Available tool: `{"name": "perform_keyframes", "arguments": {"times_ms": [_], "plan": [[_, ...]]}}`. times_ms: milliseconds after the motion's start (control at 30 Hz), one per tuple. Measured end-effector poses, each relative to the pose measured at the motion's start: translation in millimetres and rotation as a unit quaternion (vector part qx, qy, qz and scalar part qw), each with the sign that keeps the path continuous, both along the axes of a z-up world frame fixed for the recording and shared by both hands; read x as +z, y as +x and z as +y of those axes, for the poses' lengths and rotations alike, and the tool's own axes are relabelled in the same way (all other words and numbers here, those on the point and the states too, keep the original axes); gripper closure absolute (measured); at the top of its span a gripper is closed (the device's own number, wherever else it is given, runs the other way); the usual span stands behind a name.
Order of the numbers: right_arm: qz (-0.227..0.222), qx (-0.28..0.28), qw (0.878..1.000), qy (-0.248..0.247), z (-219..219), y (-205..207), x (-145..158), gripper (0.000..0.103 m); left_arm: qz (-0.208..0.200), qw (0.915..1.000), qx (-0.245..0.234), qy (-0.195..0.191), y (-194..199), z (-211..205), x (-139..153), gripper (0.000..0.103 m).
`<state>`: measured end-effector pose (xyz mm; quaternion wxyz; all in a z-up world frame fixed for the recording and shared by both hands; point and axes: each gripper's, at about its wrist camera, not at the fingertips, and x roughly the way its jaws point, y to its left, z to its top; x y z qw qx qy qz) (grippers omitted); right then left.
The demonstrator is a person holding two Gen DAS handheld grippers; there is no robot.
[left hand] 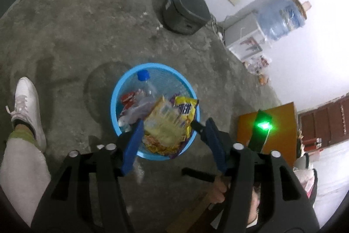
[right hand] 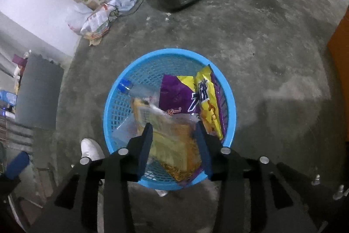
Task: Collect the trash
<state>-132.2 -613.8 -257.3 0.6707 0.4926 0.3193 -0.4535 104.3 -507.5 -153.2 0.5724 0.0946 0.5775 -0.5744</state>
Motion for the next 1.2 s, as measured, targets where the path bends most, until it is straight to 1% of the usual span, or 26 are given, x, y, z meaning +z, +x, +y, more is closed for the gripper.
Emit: {"name": "perform_keyframes", "arguments": {"times_ms": [67, 167, 233, 267, 333, 367, 400, 433, 500, 600, 700, 733, 767, 833, 867, 900, 933, 967, 1033, 1100, 1200], "plan": [[-0.003, 0.006, 1.000, -0.021, 7, 0, 10, 0.055, -0.002, 0.9998, 0.016, -0.015, 4, 9, 12, 0.040], [-0.024, 0.034, 0.997, -0.066, 26, 2, 34, 0.054, -0.009, 0.9987, 0.034, -0.038, 16, 32, 35, 0.033], [-0.050, 0.069, 0.993, -0.083, 42, 5, 43, 0.054, -0.022, 0.9975, 0.045, -0.050, 25, 52, 53, 0.032], [-0.072, 0.099, 0.988, -0.090, 54, 9, 46, 0.054, -0.027, 0.9969, 0.049, -0.056, 29, 63, 62, 0.031], [-0.096, 0.150, 0.980, -0.086, 71, 20, 48, 0.054, -0.042, 0.9954, 0.057, -0.064, 38, 85, 80, 0.029], [-0.104, 0.187, 0.974, -0.079, 81, 31, 45, 0.054, -0.048, 0.9944, 0.063, -0.069, 43, 97, 88, 0.029], [-0.102, 0.218, 0.968, -0.075, 90, 42, 44, 0.054, -0.055, 0.9934, 0.069, -0.073, 48, 111, 95, 0.028], [-0.088, 0.262, 0.959, -0.064, 101, 60, 37, 0.054, -0.059, 0.9924, 0.075, -0.077, 53, 123, 101, 0.028], [-0.067, 0.301, 0.951, -0.041, 115, 81, 23, 0.054, -0.066, 0.9905, 0.090, -0.080, 63, 151, 111, 0.028], [-0.059, 0.321, 0.945, 0.022, 138, 109, -16, 0.054, -0.076, 0.9873, 0.115, -0.080, 74, 188, 118, 0.027], [-0.016, 0.338, 0.938, 0.077, 158, 139, -75, 0.054, -0.084, 0.9838, 0.140, -0.074, 83, 219, 122, 0.027], [-0.003, 0.341, 0.936, 0.089, 163, 146, -90, 0.054, -0.084, 0.9830, 0.146, -0.074, 85, 227, 122, 0.027], [0.017, 0.348, 0.932, 0.101, 168, 157, -111, 0.054, -0.084, 0.9821, 0.151, -0.074, 87, 235, 123, 0.027], [0.050, 0.356, 0.926, 0.112, 175, 176, -145, 0.054, -0.093, 0.9797, 0.164, -0.070, 90, 251, 125, 0.027], [0.070, 0.349, 0.927, 0.118, 173, 188, -163, 0.052, -0.098, 0.9785, 0.168, -0.069, 92, 257, 126, 0.027], [0.081, 0.341, 0.929, 0.122, 169, 196, -176, 0.046, -0.103, 0.9771, 0.174, -0.066, 94, 263, 127, 0.027], [0.095, 0.324, 0.933, 0.125, 163, 206, -192, 0.043, -0.104, 0.9762, 0.179, -0.064, 95, 269, 128, 0.027], [0.101, 0.315, 0.935, 0.126, 160, 213, -200, 0.038, -0.105, 0.9753, 0.185, -0.061, 97, 275, 128, 0.027], [0.111, 0.303, 0.937, 0.132, 152, 228, -219, 0.037, -0.107, 0.9736, 0.193, -0.058, 100, 284, 129, 0.027], [0.127, 0.300, 0.935, 0.141, 150, 243, -239, 0.033, -0.111, 0.9709, 0.205, -0.054, 103, 295, 130, 0.027], [0.166, 0.288, 0.930, 0.155, 151, 253, -265, 0.033, -0.112, 0.9676, 0.221, -0.049, 105, 306, 129, 0.027]]}}
